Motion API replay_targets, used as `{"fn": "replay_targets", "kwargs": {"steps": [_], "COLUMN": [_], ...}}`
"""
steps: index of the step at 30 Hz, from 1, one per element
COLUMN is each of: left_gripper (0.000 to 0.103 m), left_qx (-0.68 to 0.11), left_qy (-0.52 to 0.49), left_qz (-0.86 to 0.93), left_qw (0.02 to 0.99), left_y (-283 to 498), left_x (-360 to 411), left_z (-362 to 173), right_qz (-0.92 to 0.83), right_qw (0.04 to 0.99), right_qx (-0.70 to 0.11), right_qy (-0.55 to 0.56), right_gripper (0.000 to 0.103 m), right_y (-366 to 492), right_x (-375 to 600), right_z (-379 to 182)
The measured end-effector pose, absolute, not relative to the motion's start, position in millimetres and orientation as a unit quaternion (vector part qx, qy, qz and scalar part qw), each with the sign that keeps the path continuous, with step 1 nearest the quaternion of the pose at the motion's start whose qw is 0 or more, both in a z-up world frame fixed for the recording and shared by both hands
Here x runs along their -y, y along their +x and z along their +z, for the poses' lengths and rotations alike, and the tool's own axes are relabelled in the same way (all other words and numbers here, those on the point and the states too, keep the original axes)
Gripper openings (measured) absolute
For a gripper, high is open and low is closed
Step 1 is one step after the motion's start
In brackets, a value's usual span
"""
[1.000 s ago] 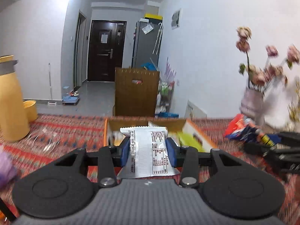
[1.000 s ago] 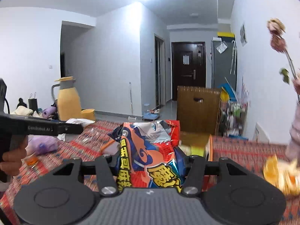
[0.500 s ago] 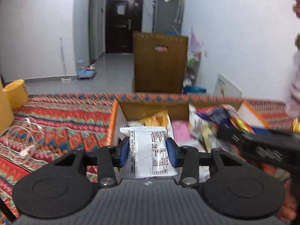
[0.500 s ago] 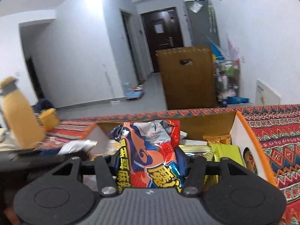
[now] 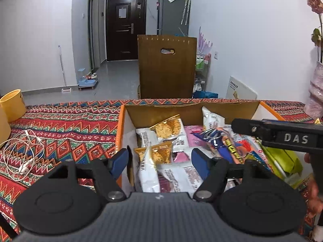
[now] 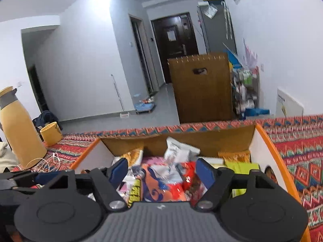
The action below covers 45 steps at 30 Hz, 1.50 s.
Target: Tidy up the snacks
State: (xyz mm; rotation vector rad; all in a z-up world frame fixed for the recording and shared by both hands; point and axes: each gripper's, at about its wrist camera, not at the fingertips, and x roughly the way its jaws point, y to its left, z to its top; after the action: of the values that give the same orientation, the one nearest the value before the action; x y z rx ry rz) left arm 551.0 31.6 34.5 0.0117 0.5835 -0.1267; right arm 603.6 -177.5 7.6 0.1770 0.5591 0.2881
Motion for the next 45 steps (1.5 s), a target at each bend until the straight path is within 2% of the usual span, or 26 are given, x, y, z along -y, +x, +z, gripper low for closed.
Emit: {"fn": "replay_targets", "kwargs": {"steps": [8, 11, 14, 16, 18, 20, 34, 45], "left_gripper": [0.072, 0.073, 0.079, 0.080, 0.089, 0.103, 0.103, 0.103], "left_qx": [-0.263, -0.247, -0.225, -0.217, -0.205, -0.184, -0.106, -0.079], "left_qy": [-0.010, -0.013, -0.011, -0.002, 0.003, 0.007, 0.015, 0.010], "left_qz": [-0.047, -0.053, -0.058, -0.061, -0.059, -0.050, -0.067, -0.053], "left_qw": [0.964, 0.968, 0.973, 0.974, 0.977, 0.982, 0.992, 0.995], "left_y": [528, 507, 476, 453, 429, 401, 218, 77], "left_x": [-34, -38, -37, -34, -32, -30, -20, -24], "left_z": [76, 101, 123, 132, 140, 148, 167, 123], "right_qz": [0.154, 0.146, 0.127, 0.113, 0.108, 0.102, 0.096, 0.122], "right_qw": [0.958, 0.962, 0.968, 0.970, 0.970, 0.972, 0.983, 0.986], "right_qx": [-0.233, -0.226, -0.215, -0.214, -0.215, -0.209, -0.157, -0.113], "right_qy": [0.066, 0.046, 0.024, 0.018, 0.017, 0.014, -0.008, -0.011], "right_gripper": [0.073, 0.079, 0.091, 0.094, 0.101, 0.103, 0.103, 0.103], "right_y": [573, 552, 525, 504, 484, 461, 274, 127], "right_x": [191, 207, 225, 238, 248, 256, 284, 280], "right_z": [63, 88, 107, 117, 126, 134, 147, 130]}}
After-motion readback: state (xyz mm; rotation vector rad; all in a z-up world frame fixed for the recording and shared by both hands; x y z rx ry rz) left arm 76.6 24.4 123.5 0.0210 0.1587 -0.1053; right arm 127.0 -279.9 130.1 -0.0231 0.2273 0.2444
